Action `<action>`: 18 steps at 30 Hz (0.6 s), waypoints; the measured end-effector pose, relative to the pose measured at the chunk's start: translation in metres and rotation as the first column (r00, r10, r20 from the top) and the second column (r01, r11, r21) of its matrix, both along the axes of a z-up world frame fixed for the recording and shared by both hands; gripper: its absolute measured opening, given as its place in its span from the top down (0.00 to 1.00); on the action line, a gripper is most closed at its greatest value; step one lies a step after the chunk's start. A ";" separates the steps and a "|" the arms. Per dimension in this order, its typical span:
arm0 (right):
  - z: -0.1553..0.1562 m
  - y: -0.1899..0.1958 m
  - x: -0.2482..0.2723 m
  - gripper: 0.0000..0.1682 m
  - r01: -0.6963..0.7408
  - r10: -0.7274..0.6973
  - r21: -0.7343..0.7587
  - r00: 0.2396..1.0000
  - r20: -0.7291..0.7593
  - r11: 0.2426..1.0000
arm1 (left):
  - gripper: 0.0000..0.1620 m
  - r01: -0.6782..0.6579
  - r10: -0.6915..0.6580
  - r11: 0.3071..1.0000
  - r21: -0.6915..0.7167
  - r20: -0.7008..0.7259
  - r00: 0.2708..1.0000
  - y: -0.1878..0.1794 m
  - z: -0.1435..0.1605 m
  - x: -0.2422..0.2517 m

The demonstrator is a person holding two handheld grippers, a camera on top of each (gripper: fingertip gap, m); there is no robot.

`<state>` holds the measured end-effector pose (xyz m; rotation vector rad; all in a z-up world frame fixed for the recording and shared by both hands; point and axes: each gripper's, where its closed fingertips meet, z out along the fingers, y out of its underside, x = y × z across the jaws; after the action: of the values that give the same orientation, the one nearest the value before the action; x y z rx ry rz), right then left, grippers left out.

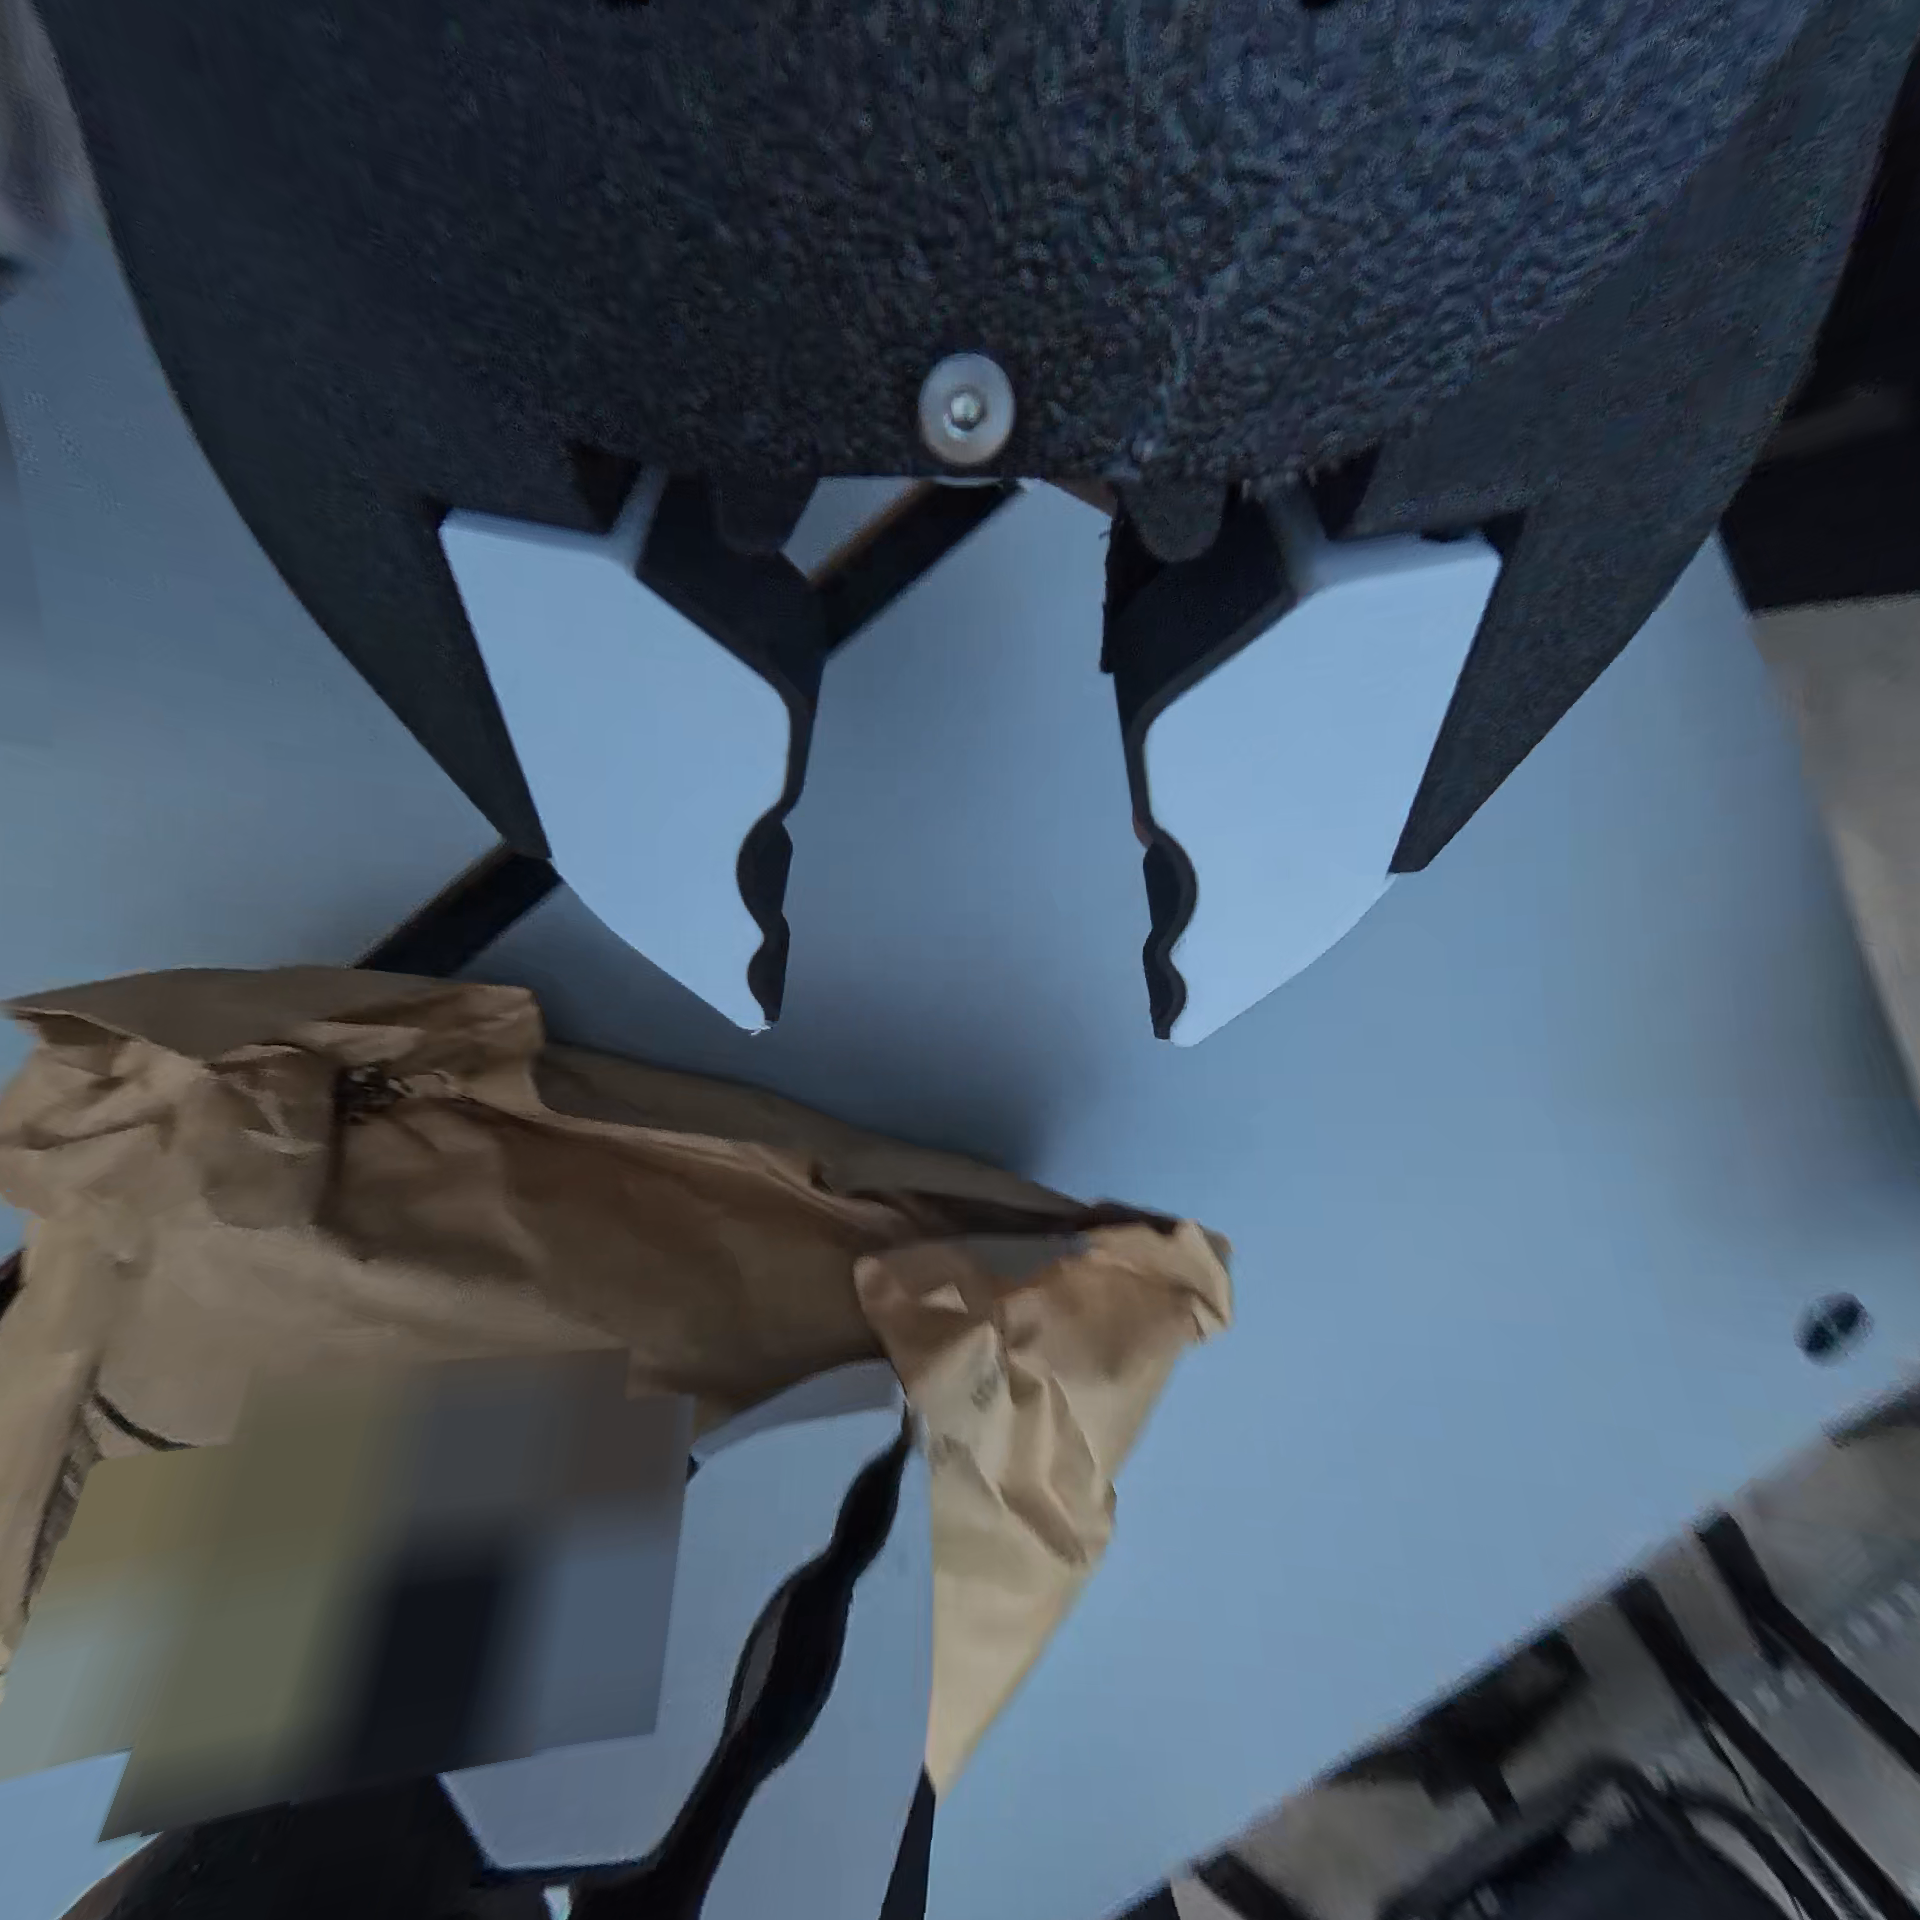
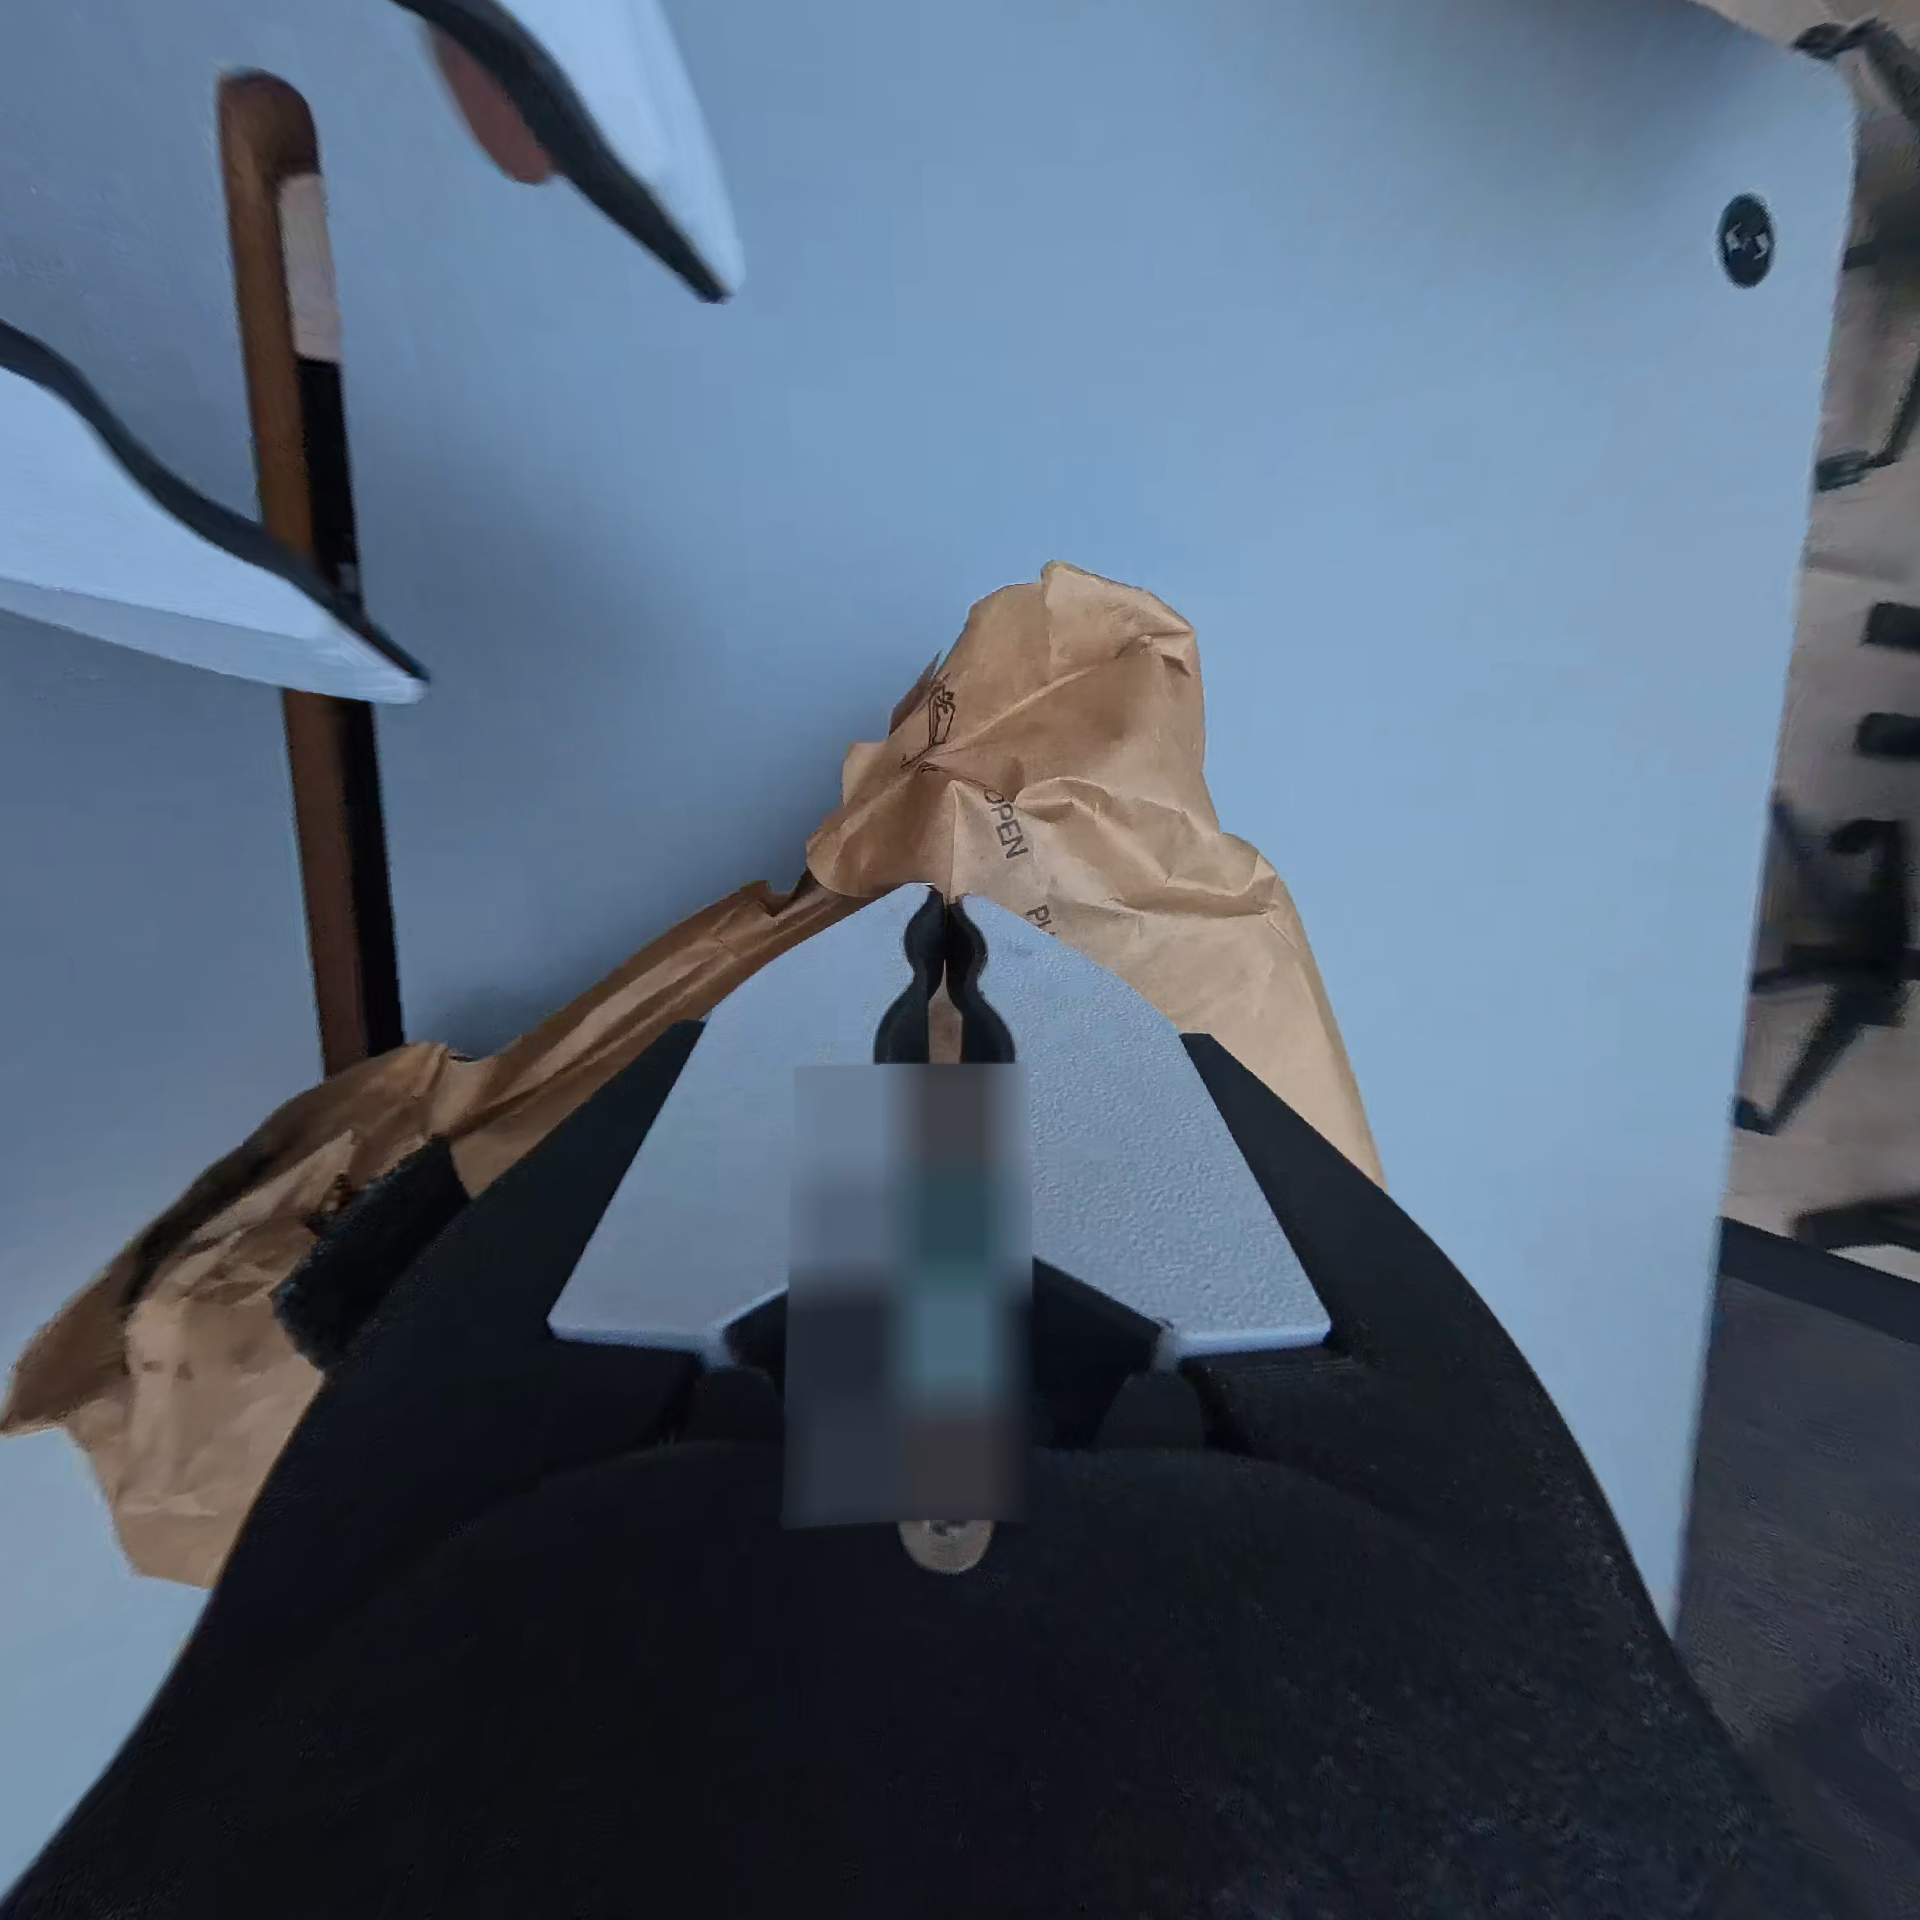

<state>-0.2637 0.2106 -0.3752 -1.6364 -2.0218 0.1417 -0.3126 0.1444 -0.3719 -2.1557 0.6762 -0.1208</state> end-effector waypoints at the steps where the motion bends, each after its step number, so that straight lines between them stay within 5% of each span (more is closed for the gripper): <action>1: 0.001 -0.002 0.000 1.00 0.017 -0.019 -0.069 1.000 -0.021 0.997 | 0.60 0.065 -0.060 0.995 0.071 -0.062 0.996 0.013 0.008 0.001; 8: 0.012 -0.007 0.001 1.00 0.051 -0.083 -0.395 0.994 -0.066 0.917 | 0.68 0.456 -0.362 0.871 0.181 -0.390 0.846 0.048 0.009 0.032; 14: 0.021 -0.010 0.002 1.00 0.029 -0.090 -0.515 0.991 -0.095 0.857 | 0.76 0.561 -0.341 0.768 0.310 -0.543 0.767 0.060 0.019 0.048; 18: 0.025 -0.010 0.004 1.00 0.046 -0.138 -0.549 0.982 -0.129 0.835 | 0.94 0.612 -0.338 0.728 0.309 -0.615 0.712 0.066 0.023 0.052</action>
<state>-0.2593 0.2011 -0.3501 -1.9733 -1.8679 0.8616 -0.2608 0.2107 -0.3489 -1.4421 1.4379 0.3473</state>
